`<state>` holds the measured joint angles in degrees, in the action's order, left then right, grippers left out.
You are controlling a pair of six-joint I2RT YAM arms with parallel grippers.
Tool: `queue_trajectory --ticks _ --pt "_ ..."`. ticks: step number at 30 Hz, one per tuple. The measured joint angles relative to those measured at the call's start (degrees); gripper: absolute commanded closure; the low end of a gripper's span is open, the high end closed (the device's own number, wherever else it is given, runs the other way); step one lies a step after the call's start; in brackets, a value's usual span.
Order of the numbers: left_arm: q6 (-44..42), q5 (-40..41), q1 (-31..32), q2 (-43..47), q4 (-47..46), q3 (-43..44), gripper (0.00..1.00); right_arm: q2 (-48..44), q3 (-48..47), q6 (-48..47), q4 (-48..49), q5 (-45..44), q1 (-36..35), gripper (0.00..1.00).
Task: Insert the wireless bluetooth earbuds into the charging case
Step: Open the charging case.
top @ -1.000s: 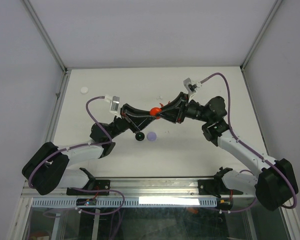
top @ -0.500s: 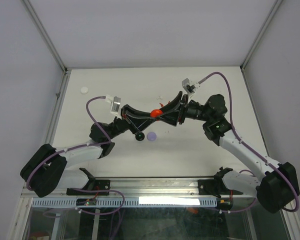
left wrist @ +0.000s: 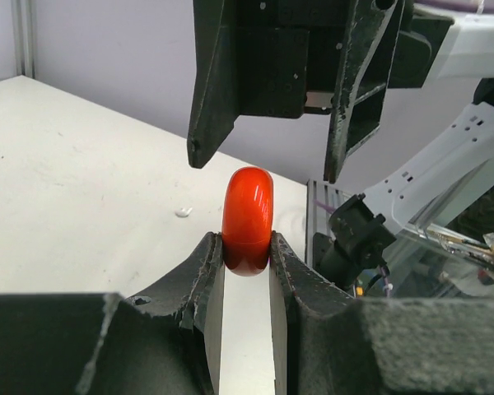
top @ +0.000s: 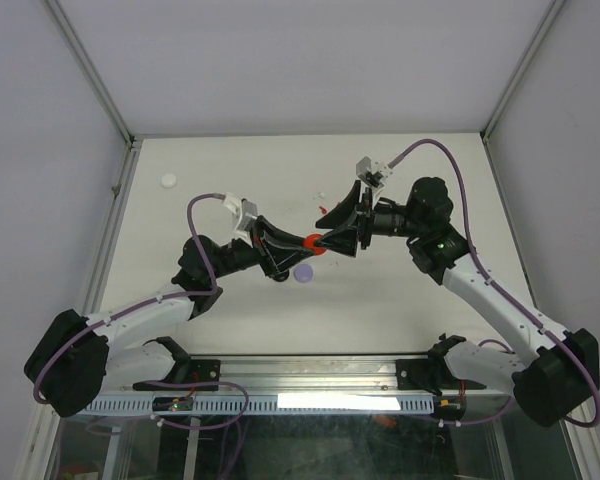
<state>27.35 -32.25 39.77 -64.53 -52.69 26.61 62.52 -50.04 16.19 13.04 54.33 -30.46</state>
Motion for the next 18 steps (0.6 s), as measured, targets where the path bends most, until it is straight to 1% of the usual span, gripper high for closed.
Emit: queue_trajectory --ticks 6,10,15,18 --pt "-1.9 -1.4 0.02 0.07 3.78 1.11 1.0 1.22 -0.94 -1.33 -1.73 3.13 0.0 0.45" --pt "-2.54 -2.43 0.0 0.07 4.74 1.66 1.0 1.97 -1.11 -2.34 -3.52 4.11 -0.02 0.51" --pt "-2.78 -2.86 0.0 0.07 4.79 2.1 1.0 2.29 -1.11 -3.5 -4.76 4.66 -0.02 0.64" --pt "-2.78 -3.04 0.02 0.07 4.81 2.1 1.0 2.29 -1.11 -4.07 -5.35 4.79 -0.02 0.75"
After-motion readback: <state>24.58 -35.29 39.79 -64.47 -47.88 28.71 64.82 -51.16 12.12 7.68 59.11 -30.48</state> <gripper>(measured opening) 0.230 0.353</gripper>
